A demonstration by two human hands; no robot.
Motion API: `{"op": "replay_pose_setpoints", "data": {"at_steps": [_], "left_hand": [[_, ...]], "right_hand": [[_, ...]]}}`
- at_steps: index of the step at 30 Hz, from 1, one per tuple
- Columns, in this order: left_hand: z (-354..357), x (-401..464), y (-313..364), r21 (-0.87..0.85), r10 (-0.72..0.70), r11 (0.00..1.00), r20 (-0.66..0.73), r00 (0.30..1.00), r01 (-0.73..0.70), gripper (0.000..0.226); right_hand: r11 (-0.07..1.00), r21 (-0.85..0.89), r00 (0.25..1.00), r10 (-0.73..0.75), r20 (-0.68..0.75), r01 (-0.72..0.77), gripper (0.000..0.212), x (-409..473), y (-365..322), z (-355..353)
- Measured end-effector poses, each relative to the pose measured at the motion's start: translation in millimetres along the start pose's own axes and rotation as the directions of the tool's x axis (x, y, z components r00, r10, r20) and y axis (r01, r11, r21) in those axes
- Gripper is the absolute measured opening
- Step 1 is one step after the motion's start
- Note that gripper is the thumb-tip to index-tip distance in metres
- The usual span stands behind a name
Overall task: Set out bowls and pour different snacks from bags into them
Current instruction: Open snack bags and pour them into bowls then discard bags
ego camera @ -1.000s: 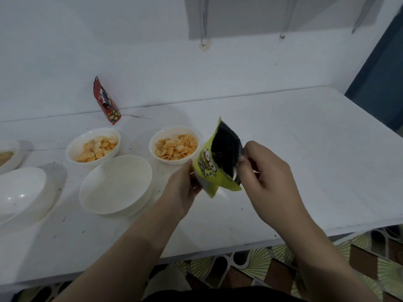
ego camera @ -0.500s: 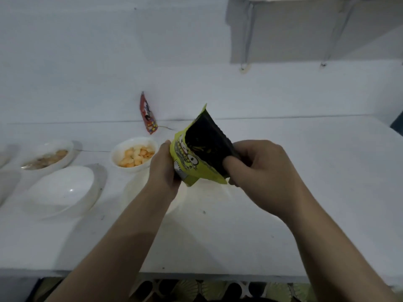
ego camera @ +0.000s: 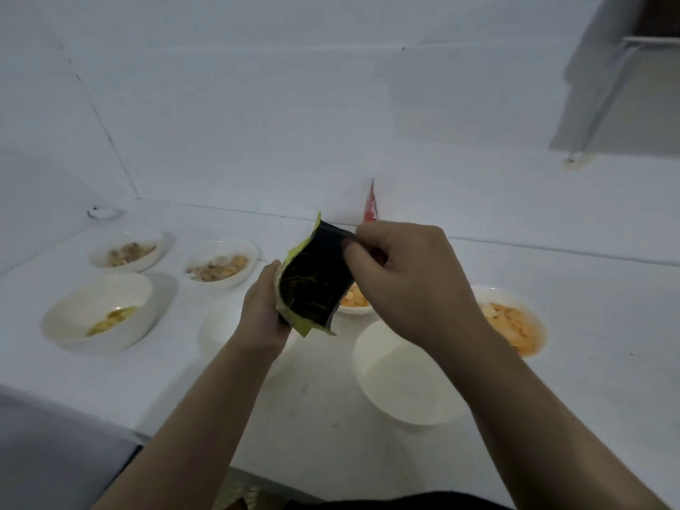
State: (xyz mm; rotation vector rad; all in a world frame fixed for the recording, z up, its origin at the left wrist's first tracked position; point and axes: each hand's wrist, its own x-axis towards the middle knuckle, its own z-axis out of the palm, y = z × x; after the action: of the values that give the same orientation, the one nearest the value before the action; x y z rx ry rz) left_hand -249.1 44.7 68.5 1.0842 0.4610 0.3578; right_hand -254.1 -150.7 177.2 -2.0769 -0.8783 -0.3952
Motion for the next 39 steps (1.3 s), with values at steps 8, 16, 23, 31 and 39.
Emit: {"op": "replay_pose_setpoints", "data": {"at_steps": [8,16,23,31,39], "left_hand": [[-83.9,82.1,52.4,0.141,-0.129,0.984,0.163,0.978,0.106,0.040],[-143.4,125.2,71.9,0.185,-0.106,0.978,0.030,0.994,0.099,0.052],[-157.2,129.3,76.0,0.466,0.254,0.862,-0.062,0.965,-0.197,0.038],[-159.8,118.9,80.8,0.562,0.473,0.723,0.022,0.881,-0.402,0.038],[-164.2,109.8,86.3,0.573,0.558,0.621,0.158,0.815,-0.536,0.036]], "right_hand": [[0.996,0.011,0.995,0.086,0.046,-0.086,0.040,51.0,-27.8,99.8],[0.961,-0.036,0.955,0.276,0.110,-0.273,0.015,53.9,-37.3,169.9],[0.834,0.336,0.898,0.419,0.131,-0.438,0.021,52.0,-39.9,193.5],[0.907,0.039,0.898,0.422,-0.122,-0.420,0.011,40.4,-19.9,225.8],[0.871,-0.054,0.868,0.479,-0.130,-0.489,0.010,31.8,-20.7,231.7]]}}
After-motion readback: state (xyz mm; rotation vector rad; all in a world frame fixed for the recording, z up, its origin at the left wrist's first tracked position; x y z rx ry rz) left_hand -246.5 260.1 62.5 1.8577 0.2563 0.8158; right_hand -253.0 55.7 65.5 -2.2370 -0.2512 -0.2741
